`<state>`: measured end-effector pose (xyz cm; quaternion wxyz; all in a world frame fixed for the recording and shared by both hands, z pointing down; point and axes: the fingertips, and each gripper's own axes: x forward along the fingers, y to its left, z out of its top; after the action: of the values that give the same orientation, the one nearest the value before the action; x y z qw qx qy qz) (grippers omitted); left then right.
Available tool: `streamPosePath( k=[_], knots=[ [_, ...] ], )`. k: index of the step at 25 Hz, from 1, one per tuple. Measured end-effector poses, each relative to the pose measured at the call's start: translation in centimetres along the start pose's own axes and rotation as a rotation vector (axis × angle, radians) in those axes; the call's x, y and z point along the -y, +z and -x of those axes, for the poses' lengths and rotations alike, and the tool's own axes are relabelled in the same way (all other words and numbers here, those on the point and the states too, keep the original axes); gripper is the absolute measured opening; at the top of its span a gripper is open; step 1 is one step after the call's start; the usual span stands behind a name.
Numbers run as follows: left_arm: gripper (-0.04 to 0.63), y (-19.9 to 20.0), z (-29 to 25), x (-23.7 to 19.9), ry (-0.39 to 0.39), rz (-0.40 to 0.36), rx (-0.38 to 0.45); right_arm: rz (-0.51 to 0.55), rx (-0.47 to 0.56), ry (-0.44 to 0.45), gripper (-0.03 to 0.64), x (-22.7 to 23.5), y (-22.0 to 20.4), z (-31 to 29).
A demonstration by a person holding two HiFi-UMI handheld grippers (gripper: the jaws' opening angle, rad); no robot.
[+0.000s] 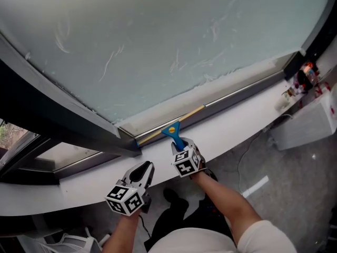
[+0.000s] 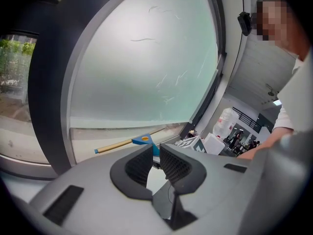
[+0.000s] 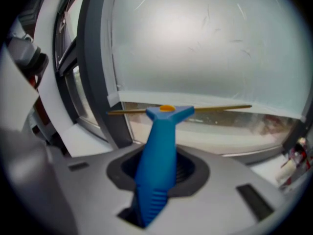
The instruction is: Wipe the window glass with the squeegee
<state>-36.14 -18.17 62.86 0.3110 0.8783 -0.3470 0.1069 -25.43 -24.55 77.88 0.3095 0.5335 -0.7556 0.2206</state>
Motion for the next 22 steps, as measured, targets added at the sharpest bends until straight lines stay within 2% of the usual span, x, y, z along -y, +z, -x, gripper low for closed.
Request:
streamPosePath(
  k=[4,7,10,15,22],
  knots=[
    [0.066,0.6,-1.2,2.9,0.014,0.008,0.039,0.051,0.006,0.002,0.114,2.5,-0.2,3.5],
    [0.066,0.8,-2.6,5.6,0.039,0.023,0.076,0.069,-0.011,0.047,0.114,4.6,-0.8,6.0],
    [0.066,0.5,-4.3,8.9,0.071,0.062,0.120,0.100,-0.034,0.091,0.114,7.2,-1.8,9.0],
    [0.066,0.6,-6.8,14.2,0.122,0.109,0.203,0.143,-0.034,0.115,0.114,13.0,-2.5,13.7],
    [0.066,2.0,-8.9,19.7,0.125,0.074,0.201,0.111,-0.047,0.106,0.114,19.8,-1.6,17.4]
  ],
)
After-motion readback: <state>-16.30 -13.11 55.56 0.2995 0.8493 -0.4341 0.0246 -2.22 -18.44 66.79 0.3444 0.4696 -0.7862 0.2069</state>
